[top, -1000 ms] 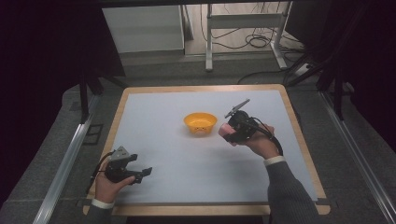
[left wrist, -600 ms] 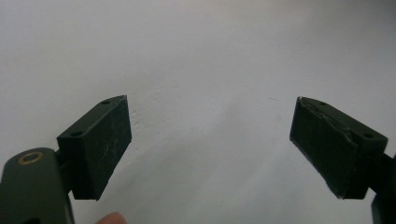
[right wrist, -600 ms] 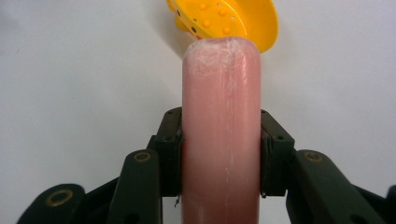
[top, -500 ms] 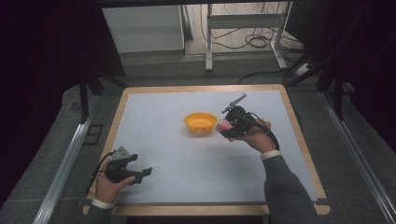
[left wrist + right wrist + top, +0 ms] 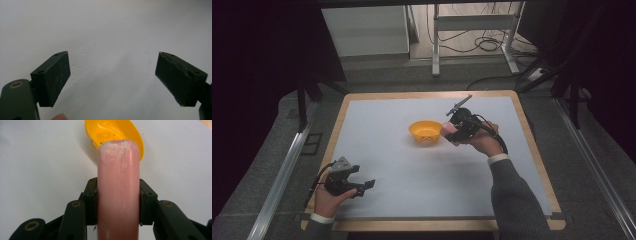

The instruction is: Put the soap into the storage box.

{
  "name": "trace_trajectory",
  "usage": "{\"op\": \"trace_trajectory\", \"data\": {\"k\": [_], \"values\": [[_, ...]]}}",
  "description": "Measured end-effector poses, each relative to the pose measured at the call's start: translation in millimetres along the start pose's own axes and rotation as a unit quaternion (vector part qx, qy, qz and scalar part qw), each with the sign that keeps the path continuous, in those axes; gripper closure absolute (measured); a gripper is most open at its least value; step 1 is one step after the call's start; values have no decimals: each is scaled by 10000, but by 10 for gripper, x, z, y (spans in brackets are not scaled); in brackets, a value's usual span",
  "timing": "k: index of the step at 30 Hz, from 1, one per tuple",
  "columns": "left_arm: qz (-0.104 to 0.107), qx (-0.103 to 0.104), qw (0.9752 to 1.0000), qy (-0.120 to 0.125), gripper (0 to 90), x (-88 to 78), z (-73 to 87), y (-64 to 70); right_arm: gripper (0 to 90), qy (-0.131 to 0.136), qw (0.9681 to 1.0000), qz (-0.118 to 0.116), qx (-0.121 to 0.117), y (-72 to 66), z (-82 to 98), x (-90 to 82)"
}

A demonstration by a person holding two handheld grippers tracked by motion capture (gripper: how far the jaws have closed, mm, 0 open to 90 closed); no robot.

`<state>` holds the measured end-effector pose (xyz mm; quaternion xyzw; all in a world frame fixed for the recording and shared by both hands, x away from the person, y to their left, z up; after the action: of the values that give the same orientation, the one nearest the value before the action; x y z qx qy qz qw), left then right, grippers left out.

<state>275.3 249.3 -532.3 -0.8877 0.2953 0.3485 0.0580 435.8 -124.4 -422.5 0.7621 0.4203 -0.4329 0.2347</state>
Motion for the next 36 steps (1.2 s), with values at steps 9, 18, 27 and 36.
{"op": "trace_trajectory", "data": {"k": [9,18,27,36], "values": [[-4,-10,10000,-7,132,-1,1,0,594,-40,9999,36,-160,27,-123,9],[1,4,10000,7,131,-6,-1,-7,594,-84,9995,-13,-320,93,-274,57],[-9,20,10000,-10,131,-5,1,-13,594,-122,9989,-45,-460,179,-379,184],[-2,26,10000,-15,131,-1,1,-14,594,-173,9979,-86,-624,248,-507,275]]}}
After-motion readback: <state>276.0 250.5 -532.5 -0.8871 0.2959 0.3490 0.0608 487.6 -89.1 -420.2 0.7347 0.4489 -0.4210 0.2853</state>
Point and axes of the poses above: each handheld gripper's, and its own axes: x roughly forward along the jaws, z roughly out of its underside, y roughly to its right, the point moved 1 cm from there along x, roughly forward along the jaws, and after that the axes turned 4 degrees about -z, right-handed, at the moved point
